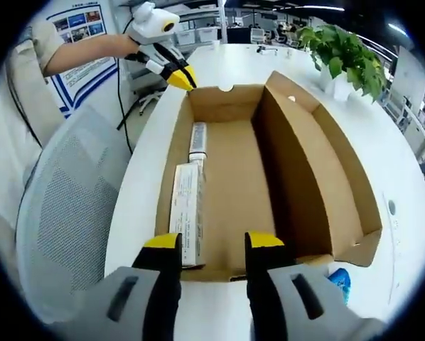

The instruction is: Operate the shoe box by opening the lid, removing the specified soft item, and placing it in the target area until the item is outside and the box remains undamaged.

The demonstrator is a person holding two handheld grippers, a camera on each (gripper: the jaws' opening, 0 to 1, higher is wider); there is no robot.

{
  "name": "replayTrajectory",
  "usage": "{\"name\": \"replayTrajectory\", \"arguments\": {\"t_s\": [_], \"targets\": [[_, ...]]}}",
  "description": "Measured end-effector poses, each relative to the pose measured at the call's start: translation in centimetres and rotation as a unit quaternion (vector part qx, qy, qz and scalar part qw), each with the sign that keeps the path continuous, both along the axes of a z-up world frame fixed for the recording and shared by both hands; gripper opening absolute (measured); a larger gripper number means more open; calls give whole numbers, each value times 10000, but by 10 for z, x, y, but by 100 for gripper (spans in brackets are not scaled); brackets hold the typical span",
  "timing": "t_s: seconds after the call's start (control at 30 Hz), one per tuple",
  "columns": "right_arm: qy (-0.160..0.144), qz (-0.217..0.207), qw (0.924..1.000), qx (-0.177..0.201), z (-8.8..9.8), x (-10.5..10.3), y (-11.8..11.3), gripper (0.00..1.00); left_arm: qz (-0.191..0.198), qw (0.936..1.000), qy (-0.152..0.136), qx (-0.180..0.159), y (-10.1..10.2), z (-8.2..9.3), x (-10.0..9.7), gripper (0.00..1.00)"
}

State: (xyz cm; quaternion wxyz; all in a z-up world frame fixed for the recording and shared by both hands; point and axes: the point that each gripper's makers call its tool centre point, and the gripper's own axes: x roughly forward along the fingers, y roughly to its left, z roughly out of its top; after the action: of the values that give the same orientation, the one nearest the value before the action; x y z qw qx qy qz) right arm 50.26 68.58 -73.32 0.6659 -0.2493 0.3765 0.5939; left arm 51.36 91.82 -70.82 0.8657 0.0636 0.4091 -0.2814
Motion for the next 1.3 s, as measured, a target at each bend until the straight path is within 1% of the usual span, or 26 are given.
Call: {"name": "replayTrajectory", "arguments": {"t_s": [0.13,0.3,0.4,0.57,0.73,0.97,1.03,1.07,1.13,1.3], "targets": [[183,15,9998,50,-6,-1,8,31,190,9996,76,-210,1,-1,0,3],[455,7,9988,180,-9,-5,19,31,239,9993,101,-273,0,-2,0,3],[533,24,9983,236,-10,-6,23,31,265,9992,118,-292,0,-2,0,3],[500,52,9985,234,-8,-4,22,32,285,9991,132,-280,0,-4,0,4],[446,93,9988,149,-8,-3,17,31,276,9992,147,-242,-1,-5,1,4],[611,178,9978,166,-7,-11,15,32,278,9992,152,-241,-1,-5,1,4],[561,238,9981,85,-10,-12,14,32,276,9992,159,-241,-1,-5,1,4],[573,224,9980,120,-9,-12,15,32,273,9992,162,-237,-1,-5,1,4],[464,261,9985,100,-9,-8,14,33,272,9992,160,-230,-1,-5,0,4],[320,188,9993,41,-7,0,10,33,287,9992,159,-224,-1,-4,0,4]]}}
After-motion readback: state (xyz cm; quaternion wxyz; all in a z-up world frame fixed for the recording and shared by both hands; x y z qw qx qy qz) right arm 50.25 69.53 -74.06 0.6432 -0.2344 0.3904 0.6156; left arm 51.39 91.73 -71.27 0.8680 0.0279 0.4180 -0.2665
